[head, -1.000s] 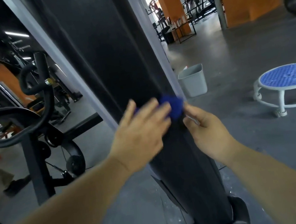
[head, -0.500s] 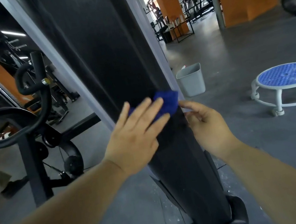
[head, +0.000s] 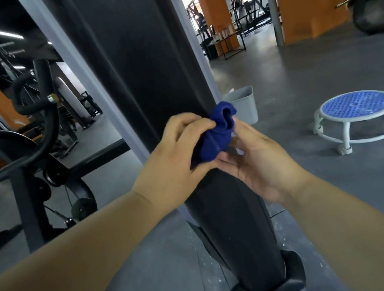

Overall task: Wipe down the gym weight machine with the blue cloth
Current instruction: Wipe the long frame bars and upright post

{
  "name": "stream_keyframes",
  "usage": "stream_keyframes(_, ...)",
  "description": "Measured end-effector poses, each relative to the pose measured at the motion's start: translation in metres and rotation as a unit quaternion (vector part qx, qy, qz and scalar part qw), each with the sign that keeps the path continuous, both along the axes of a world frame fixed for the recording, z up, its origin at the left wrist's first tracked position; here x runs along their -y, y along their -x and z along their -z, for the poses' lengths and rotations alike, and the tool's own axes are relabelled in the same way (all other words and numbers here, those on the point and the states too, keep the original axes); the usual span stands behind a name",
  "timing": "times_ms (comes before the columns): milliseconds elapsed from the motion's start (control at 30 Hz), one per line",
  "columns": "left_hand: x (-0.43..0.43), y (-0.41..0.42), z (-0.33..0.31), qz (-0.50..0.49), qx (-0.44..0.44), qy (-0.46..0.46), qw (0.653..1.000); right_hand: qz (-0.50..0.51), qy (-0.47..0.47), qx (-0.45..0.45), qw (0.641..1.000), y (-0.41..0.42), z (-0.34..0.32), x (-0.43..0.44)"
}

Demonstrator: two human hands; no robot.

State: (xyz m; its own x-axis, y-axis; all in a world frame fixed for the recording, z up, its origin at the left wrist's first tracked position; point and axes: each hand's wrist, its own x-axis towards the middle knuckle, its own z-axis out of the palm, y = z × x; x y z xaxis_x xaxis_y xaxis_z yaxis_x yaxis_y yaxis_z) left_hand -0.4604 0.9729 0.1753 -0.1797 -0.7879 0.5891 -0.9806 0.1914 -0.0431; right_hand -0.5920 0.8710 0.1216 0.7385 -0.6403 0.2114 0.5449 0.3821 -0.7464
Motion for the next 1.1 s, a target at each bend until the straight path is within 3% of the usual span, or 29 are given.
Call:
stream_keyframes(100, -0.009, -0.004, -0.012, -0.018, -0.053, -0.068, 0.996, 0.097, -0.07, 0.035, 0.992, -0.008, -0.014, -0.007)
stream_keyframes(233, -0.027, -0.026, -0.037, -0.07, 0.036, -0.026, 0.997, 0.214, -0.106, 0.061, 0.969, -0.032, -0.039, -0.023)
stream_keyframes(333, -0.034, -0.033, -0.034, -0.061, -0.013, -0.051, 0.997, 0.325, 0.053, 0.041, 0.943, -0.048, -0.042, -0.037)
stream_keyframes(367, -0.035, -0.035, -0.031, -0.063, -0.009, -0.039, 0.997, 0.396, 0.152, 0.007, 0.906, -0.052, -0.034, -0.039)
stream_keyframes(467, -0.037, -0.048, -0.022, -0.103, 0.094, 0.051, 0.989, 0.52, 0.41, -0.12, 0.74, -0.061, 0.021, -0.033)
stream_keyframes(533, -0.037, -0.056, -0.015, -0.103, 0.168, 0.071, 0.978, 0.511, 0.466, -0.188, 0.698, -0.062, 0.06, -0.03)
stream_keyframes(700, -0.034, -0.073, 0.0, -0.111, 0.296, 0.056, 0.947, 0.511, 0.466, -0.159, 0.705, -0.06, 0.054, -0.027)
stream_keyframes(800, -0.031, -0.082, 0.005, -0.138, 0.324, 0.045, 0.935, 0.523, 0.459, -0.136, 0.705, -0.064, 0.037, -0.023)
stream_keyframes(967, -0.029, -0.084, 0.012, -0.146, 0.358, 0.049, 0.921, 0.443, 0.592, -0.183, 0.648, -0.048, 0.125, -0.02)
stream_keyframes(1100, -0.029, -0.088, 0.02, -0.144, 0.391, 0.05, 0.908, 0.426, 0.597, -0.206, 0.647, -0.045, 0.134, -0.021)
